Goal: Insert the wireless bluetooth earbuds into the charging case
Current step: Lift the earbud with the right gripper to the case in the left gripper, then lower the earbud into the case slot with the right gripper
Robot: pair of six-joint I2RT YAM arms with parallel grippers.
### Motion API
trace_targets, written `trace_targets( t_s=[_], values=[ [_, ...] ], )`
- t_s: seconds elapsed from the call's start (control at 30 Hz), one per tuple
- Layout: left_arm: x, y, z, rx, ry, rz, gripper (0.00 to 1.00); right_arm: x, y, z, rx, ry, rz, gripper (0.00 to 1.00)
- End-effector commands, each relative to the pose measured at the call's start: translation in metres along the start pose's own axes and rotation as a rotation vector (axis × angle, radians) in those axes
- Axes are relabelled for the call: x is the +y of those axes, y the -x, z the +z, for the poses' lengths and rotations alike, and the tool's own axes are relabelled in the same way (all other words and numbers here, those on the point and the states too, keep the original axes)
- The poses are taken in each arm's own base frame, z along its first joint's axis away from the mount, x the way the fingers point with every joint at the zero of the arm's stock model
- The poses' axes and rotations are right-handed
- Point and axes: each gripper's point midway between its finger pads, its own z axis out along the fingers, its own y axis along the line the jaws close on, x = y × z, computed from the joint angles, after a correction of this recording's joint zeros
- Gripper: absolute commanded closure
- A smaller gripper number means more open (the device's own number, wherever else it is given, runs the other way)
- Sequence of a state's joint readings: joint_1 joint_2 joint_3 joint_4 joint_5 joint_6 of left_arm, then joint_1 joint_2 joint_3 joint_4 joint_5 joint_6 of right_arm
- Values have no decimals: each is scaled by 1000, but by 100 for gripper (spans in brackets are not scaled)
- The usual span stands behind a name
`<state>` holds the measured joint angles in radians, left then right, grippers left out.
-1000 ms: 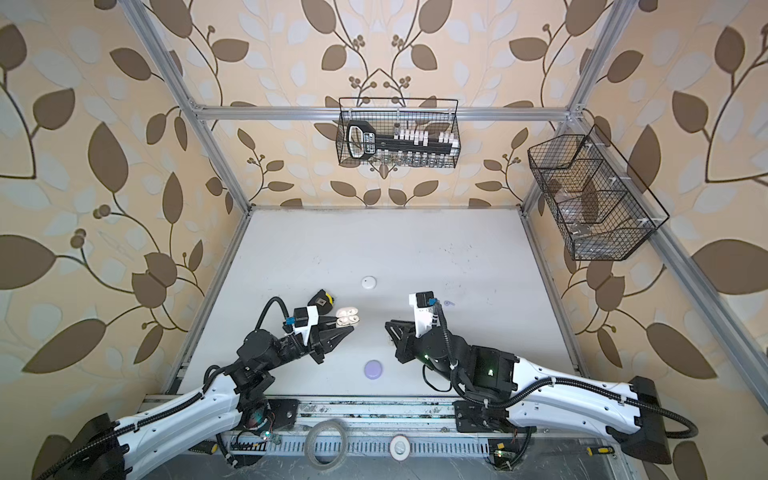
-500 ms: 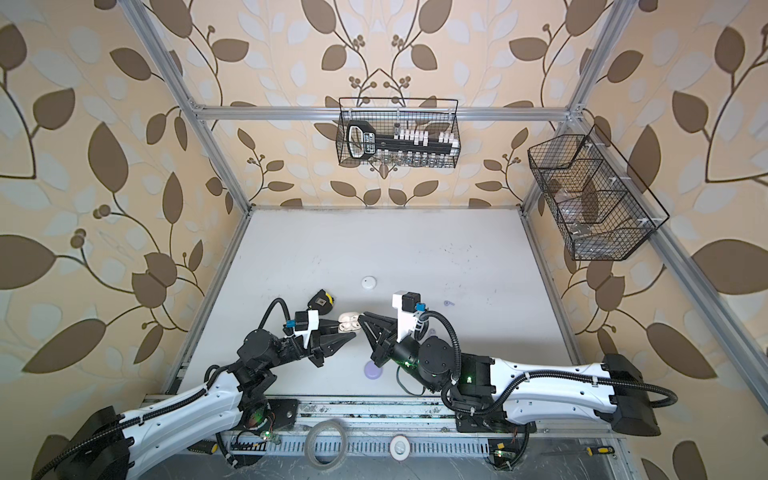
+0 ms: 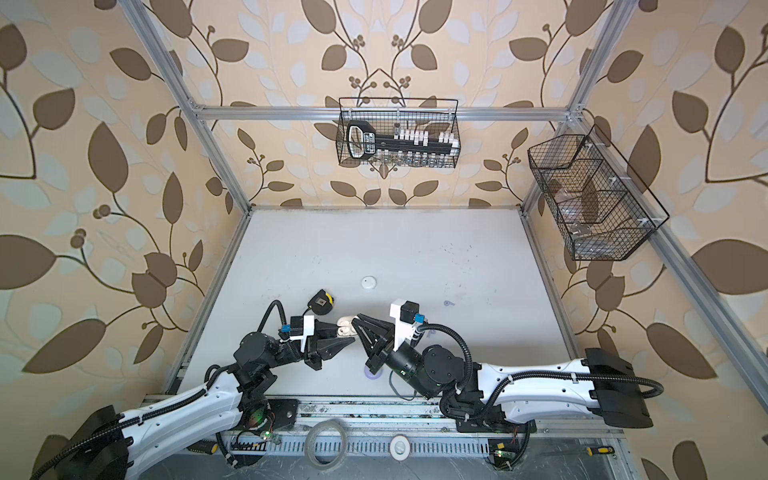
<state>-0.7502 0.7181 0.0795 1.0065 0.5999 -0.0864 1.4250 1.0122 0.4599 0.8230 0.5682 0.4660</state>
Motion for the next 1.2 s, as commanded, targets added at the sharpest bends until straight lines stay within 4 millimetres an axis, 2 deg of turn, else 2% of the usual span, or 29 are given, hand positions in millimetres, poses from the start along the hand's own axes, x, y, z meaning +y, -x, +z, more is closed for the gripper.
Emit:
trace_targets(
  t_s=[0.0,0.47,1.17],
  values=[
    [-13,19,-2,-75,-53,49,100,4,4,-3,-47,36,-18,100],
    [-21,23,-3,-105,-74,73,100,4,-1,-9,-83,89,-17,100],
    [-35,40,-8,-176,-113,79,100,6,-16,-7,-71,124,-18,100]
  ],
)
